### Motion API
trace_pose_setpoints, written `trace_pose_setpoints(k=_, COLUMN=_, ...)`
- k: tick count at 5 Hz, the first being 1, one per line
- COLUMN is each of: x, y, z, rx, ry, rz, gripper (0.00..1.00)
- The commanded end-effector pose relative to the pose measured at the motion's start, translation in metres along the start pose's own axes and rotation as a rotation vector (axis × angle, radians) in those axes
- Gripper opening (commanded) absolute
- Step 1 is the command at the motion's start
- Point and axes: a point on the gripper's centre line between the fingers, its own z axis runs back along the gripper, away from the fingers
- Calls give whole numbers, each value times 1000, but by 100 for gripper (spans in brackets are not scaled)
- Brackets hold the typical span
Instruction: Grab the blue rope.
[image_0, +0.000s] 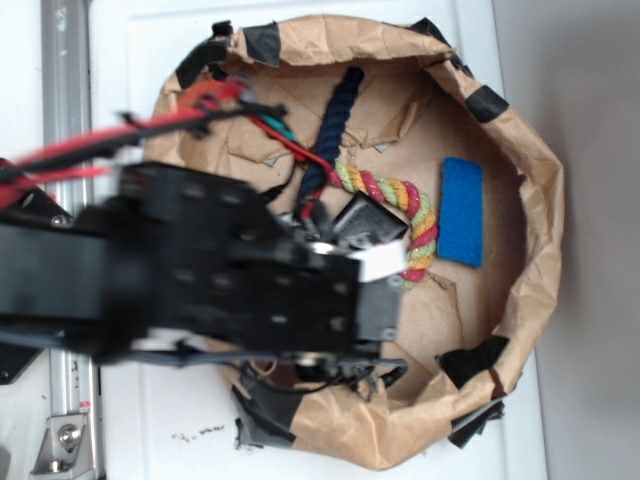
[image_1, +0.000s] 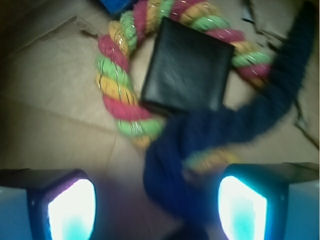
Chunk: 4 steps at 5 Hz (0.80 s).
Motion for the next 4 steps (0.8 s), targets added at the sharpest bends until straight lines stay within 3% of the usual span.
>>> trace_pose_setpoints(k=1, x=2, y=22, z=-17, rx=37, ry=27, rz=13, gripper=0)
trace_pose_setpoints(k=2, x=3, y=25, z=-8, rx=40, ry=0, rz=-10, gripper=0)
trace_pose_setpoints(k=3, x=11, y=30, z=20, rx=7, ry=-78, rz=-43, gripper=0)
trace_pose_setpoints(k=4, x=22, y=40, z=70, rx=-41, ry=-223, rz=-148, gripper=0)
